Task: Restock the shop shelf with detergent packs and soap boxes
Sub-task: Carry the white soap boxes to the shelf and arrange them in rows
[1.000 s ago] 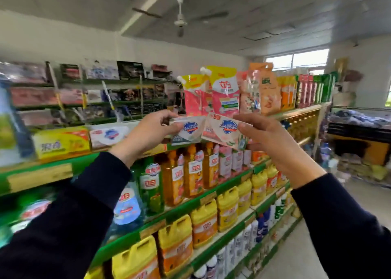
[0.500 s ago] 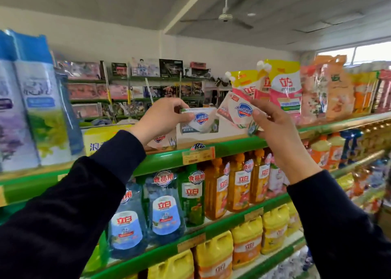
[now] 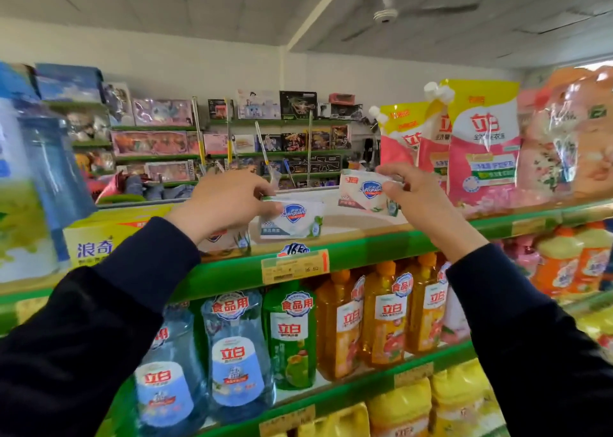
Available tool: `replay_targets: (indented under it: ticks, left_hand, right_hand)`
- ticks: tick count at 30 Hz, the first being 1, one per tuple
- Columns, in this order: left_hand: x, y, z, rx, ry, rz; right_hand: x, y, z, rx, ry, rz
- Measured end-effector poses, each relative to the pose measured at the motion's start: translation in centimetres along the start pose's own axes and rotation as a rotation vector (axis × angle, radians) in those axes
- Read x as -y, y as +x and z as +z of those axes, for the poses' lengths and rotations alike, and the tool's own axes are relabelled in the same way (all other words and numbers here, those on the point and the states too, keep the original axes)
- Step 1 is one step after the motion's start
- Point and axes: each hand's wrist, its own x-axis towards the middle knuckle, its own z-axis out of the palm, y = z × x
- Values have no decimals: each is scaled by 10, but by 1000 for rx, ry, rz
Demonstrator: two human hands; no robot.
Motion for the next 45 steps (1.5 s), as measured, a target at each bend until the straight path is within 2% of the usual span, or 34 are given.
replay_targets:
  ticks: [3,6,10,14,16,20,26,28,31,35,41,45]
  left_hand:
    - [5,-5,-9,112,9,11]
    - [10,-7,-16,162,8,7]
    - [12,-8,-19,174,48,-1]
    - [5,-11,-18,115,-29,20]
    - [2,-13,-15,92,-73,37]
    - [1,-14,-14,70,-121,35]
    - [-3,-16,-7,4,-15,0]
    - [-9,-23,0,-86,-32,-20]
    - [-27,-33,15,-283,-151,50]
    - [-56,-45,37,-386,-247,150]
    - [-82,-64,63,-363,-518,206]
    - [-95,-76,71,-292,-584,220]
  right_hand:
    - [-6,14,0,213,-109,-43]
    - [-5,21,3,400,-82,-53]
    - [-4,22,8,513,4,-20]
    - [-6,19,4,570,107,75]
    - [-8,19,1,545,153,109]
    - [-6,14,3,502,53,60]
    - [-3,0,8,417,-4,38]
    - [-2,-8,9,337,9,45]
    - [1,-22,13,154,78,36]
    - [10,-47,9,19,79,-6]
    - [18,-87,-3,-106,46,6]
    - [21,-112,-6,-131,3,33]
